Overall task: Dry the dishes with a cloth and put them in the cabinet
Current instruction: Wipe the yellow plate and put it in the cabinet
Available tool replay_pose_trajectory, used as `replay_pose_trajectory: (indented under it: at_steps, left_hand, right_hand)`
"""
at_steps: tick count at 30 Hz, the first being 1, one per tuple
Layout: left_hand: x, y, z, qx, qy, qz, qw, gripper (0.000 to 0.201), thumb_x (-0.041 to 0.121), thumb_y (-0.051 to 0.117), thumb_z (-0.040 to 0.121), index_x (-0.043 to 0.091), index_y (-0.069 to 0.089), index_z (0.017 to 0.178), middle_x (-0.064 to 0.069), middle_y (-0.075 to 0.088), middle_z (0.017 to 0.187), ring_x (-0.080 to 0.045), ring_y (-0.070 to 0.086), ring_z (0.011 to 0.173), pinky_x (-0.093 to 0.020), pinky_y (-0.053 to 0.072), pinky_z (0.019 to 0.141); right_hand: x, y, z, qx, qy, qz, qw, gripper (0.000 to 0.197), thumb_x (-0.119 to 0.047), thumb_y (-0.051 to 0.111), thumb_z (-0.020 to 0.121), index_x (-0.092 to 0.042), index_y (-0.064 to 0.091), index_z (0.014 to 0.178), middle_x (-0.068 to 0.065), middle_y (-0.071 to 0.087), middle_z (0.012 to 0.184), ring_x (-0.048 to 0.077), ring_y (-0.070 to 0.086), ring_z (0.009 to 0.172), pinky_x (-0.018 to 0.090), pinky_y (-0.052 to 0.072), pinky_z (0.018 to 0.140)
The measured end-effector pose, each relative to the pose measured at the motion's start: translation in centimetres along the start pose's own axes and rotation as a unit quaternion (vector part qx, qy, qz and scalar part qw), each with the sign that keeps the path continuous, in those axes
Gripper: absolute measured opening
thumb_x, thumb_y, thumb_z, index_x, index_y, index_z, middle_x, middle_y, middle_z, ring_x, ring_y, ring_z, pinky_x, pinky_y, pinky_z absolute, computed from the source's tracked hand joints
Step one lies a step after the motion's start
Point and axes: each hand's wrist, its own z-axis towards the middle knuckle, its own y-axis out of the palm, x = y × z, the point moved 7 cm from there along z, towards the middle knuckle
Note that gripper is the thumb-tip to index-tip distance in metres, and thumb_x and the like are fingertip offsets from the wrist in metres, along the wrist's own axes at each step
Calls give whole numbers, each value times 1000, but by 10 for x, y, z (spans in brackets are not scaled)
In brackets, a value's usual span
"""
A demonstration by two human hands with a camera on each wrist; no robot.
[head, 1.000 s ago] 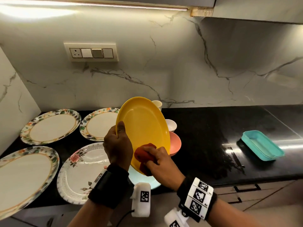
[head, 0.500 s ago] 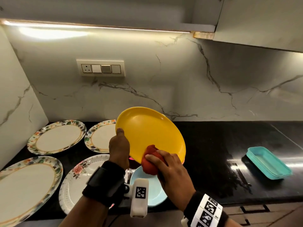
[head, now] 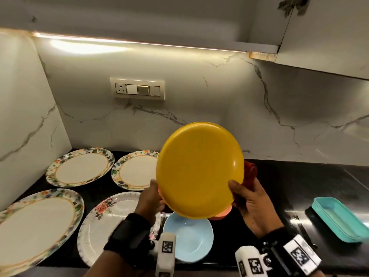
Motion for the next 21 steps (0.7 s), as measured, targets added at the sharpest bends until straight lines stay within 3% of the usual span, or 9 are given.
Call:
replay_pose_trajectory:
  at_steps: [3,6,8,11,14,17,19,21]
  left_hand:
    - [-16,-13,13,15,-18,-95,995,41,52,29,100,22,52,115,-10,64,108,-30,62,91,-39,52,74]
    - [-11,-27,17,46,31,-133,990,46,58,31,96,26,59,112,-9,65,119,-31,62,103,-46,52,85]
    - [3,-35,9,80,88,-123,985,45,59,31,96,27,59,111,-9,66,114,-31,63,99,-49,53,87]
    - [31,-42,-10,134,181,-70,972,40,49,32,99,18,56,101,-2,62,89,-21,60,78,-29,49,66]
    - [45,-29,-27,100,250,-10,963,42,42,37,98,16,49,67,-3,52,62,-20,50,58,-27,42,56]
    - [44,-10,-34,62,271,64,958,46,40,38,99,11,49,64,-10,53,59,-23,50,57,-36,45,59]
    - [45,1,-36,44,290,100,951,50,38,38,99,11,47,59,-4,48,49,-21,46,52,-33,39,56]
    - [48,6,-36,30,299,133,945,51,36,38,100,12,45,55,1,42,46,-17,41,49,-28,34,54]
  right_hand:
    - [18,-8,2,-2,53,38,998,49,-5,62,81,-25,58,126,8,69,117,30,68,104,42,58,75]
    - [36,-15,6,9,90,17,996,43,-7,64,81,-22,59,121,10,71,112,32,69,100,45,59,76]
    - [42,-25,9,46,99,-54,993,38,-10,66,81,-19,59,117,11,73,105,32,70,95,44,59,71]
    - [33,-44,28,109,105,-158,976,38,-10,63,90,-14,52,125,16,70,107,34,68,96,47,58,75]
    - [8,-20,54,37,127,-294,947,39,0,53,92,-14,48,128,18,64,113,33,65,101,53,53,89]
    - [-6,28,72,-38,124,-436,891,35,6,45,89,-8,57,118,21,64,108,36,63,99,53,53,90]
    - [-7,55,78,-47,83,-515,852,26,-1,44,92,-6,62,110,21,67,101,35,66,93,51,54,87]
    - [-3,81,76,-60,42,-570,819,30,-7,45,94,-15,61,117,15,65,108,31,64,97,42,55,86]
